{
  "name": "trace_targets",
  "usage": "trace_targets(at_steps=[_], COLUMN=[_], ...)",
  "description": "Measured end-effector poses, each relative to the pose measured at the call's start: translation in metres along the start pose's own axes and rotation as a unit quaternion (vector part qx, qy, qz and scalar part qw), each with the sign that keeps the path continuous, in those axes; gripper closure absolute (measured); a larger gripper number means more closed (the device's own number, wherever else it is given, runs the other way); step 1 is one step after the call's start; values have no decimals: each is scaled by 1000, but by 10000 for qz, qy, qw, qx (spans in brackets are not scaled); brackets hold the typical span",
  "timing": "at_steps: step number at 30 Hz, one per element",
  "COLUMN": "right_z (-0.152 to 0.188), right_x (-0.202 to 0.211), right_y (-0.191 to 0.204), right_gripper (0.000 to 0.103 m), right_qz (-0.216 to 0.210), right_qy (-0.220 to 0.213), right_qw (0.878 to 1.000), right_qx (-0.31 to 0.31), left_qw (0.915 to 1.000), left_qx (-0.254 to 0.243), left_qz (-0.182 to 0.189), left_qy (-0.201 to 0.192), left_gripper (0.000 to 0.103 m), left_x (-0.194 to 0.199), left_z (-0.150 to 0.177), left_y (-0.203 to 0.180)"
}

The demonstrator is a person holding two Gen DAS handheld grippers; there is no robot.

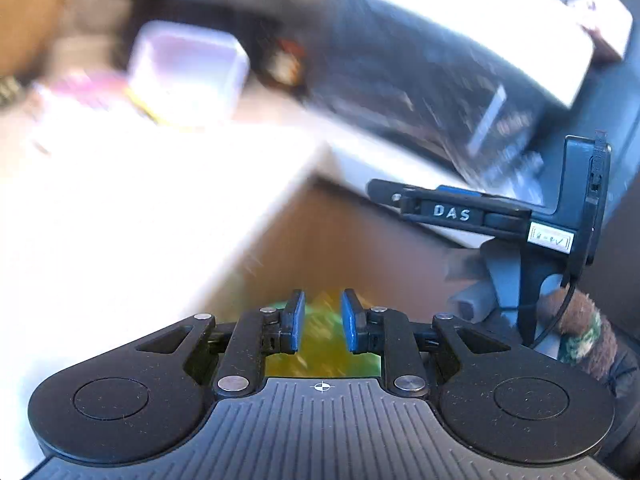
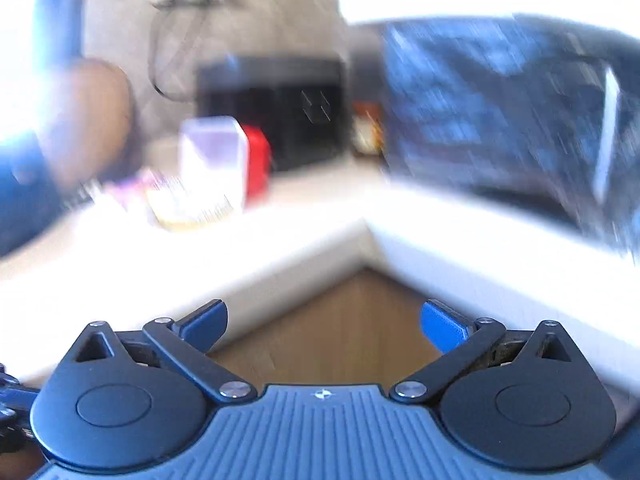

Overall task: Collect trash
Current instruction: 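Move the right tool toward the white-and-red tray while the left tool returns to the counter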

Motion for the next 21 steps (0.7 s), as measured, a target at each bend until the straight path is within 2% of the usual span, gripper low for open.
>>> trace_targets(at_steps=[4,9,13,17,20,21], right_z=[-48,-94,-122,-138,-137,-135], right_x=[-24,-67,-123,-182,-218,-226], right_y=[36,81,103,99,91,90], right_gripper=[0,0,0,1,10,18], right_qz=[-182,-114,352,536,643,569], right_qy=[-116,-236,-387,17,293,398], right_qw=[9994,9982,9953,9971,9969,9971], right_qx=[265,542,819,545,346,310], left_qw=[9972,9916,9909,9877,9864,9866], left_qx=[-33,12,402,443,537,575], left_qz=[-701,-1223,-1220,-1325,-1280,-1242], left_qy=[-265,-416,-402,-705,-879,-890], left_gripper=[80,80,80,80,80,80], left_x=[45,75,69,68,64,61], left_z=[-31,-57,-76,-102,-113,-115], left_y=[31,76,111,137,145,147])
Point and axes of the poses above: each gripper's, at about its wrist camera, not at the fingertips, and x roughly against the way its jaws point, y to its left, z to its underside, the point moved 7 cm from there along -x, roughly the way its jaws point, and after that the axes turned 7 degrees about z, right-handed, at the moved point
